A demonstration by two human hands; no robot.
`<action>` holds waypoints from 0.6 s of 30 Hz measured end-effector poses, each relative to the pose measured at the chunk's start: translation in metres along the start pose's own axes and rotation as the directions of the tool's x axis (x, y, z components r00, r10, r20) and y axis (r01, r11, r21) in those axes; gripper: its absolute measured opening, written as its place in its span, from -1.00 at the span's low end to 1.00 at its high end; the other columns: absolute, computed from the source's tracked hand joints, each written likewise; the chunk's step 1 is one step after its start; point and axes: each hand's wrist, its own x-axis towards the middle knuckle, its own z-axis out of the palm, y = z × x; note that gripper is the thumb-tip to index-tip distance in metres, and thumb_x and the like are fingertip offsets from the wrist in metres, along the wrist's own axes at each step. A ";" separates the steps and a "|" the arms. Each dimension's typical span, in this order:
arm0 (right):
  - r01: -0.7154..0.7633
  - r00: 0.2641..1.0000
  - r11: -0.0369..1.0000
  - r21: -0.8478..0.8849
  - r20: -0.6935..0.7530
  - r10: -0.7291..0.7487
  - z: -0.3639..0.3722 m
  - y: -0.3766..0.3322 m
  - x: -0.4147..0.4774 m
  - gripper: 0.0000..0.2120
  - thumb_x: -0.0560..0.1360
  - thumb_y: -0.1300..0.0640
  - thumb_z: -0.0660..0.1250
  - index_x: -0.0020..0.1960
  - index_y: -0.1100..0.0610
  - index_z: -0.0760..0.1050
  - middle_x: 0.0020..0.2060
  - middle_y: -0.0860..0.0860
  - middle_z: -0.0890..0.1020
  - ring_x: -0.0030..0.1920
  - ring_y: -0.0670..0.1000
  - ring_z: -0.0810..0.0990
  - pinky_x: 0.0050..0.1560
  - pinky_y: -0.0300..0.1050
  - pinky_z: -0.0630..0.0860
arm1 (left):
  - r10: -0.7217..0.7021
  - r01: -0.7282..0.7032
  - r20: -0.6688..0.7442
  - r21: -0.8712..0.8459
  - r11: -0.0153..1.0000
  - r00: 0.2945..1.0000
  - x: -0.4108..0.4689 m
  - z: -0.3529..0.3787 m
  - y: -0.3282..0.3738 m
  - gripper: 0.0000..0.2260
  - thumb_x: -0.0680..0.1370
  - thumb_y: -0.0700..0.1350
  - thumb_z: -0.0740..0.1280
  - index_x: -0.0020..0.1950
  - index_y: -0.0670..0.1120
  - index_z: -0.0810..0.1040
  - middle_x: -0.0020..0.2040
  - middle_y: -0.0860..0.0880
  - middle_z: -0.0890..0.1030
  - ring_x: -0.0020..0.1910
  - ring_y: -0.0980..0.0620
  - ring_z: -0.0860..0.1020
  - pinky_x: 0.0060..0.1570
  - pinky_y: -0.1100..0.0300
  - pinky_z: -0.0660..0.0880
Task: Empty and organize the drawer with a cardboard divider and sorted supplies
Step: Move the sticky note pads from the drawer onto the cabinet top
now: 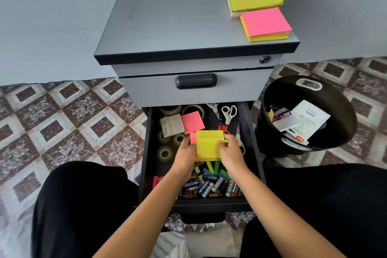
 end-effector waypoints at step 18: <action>0.363 0.884 0.915 -0.177 -0.246 -0.398 -0.090 -0.090 -0.020 -0.56 0.62 0.22 0.11 0.49 0.18 0.21 0.34 0.14 0.41 0.17 0.03 0.48 -0.10 -0.44 0.35 | 0.526 -0.509 0.085 0.418 0.753 0.847 -0.035 0.068 0.112 -0.78 0.56 -0.29 0.12 0.09 -0.21 0.52 -0.26 -0.11 0.44 -0.42 0.04 0.32 -0.44 0.24 0.25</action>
